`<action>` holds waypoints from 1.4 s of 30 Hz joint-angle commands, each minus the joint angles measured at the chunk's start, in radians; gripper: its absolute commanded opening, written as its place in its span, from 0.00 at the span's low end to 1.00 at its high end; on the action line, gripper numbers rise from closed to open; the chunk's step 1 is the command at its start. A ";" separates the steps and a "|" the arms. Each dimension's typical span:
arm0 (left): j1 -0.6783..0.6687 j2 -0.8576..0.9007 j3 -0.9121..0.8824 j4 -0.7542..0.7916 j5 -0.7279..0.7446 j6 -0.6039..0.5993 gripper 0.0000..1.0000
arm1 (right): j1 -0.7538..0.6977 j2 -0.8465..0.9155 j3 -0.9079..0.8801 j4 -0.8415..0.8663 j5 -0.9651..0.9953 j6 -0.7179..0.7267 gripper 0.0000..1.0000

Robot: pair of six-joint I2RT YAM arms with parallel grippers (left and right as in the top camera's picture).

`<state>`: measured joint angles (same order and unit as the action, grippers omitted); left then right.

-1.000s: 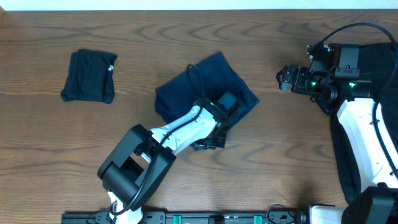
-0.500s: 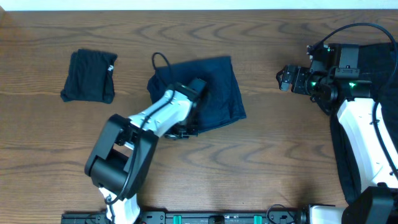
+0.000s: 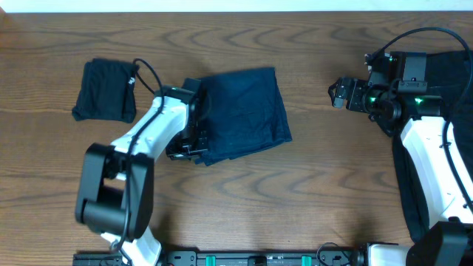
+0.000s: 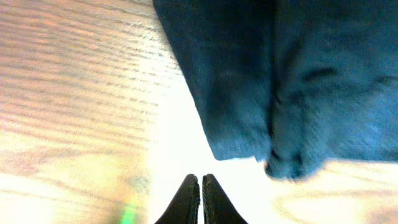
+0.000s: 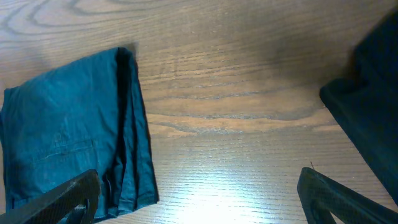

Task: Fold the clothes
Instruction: 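Drag the navy bundle leftward with the left gripper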

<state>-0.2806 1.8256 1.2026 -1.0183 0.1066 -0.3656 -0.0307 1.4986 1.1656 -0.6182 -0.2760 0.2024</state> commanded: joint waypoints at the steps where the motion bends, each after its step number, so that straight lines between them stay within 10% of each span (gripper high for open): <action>1: 0.023 -0.077 0.008 -0.007 0.016 0.022 0.07 | -0.007 0.002 -0.002 -0.003 0.003 0.003 0.99; 5: 0.047 -0.136 0.008 0.010 0.017 0.008 0.15 | -0.007 0.002 -0.002 -0.003 0.003 0.003 0.99; 11: 0.040 -0.159 0.007 0.031 0.018 -0.016 0.70 | -0.008 0.002 -0.002 -0.003 0.003 0.003 0.99; 16: 0.024 -0.159 0.007 0.064 0.017 -0.076 0.81 | -0.007 0.002 -0.002 -0.003 0.003 0.003 0.99; 42: -0.016 -0.035 -0.008 0.176 0.013 -0.194 0.86 | -0.007 0.002 -0.002 -0.003 0.003 0.003 0.99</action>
<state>-0.2920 1.7470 1.2026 -0.8417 0.1280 -0.5404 -0.0307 1.4986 1.1656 -0.6182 -0.2760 0.2024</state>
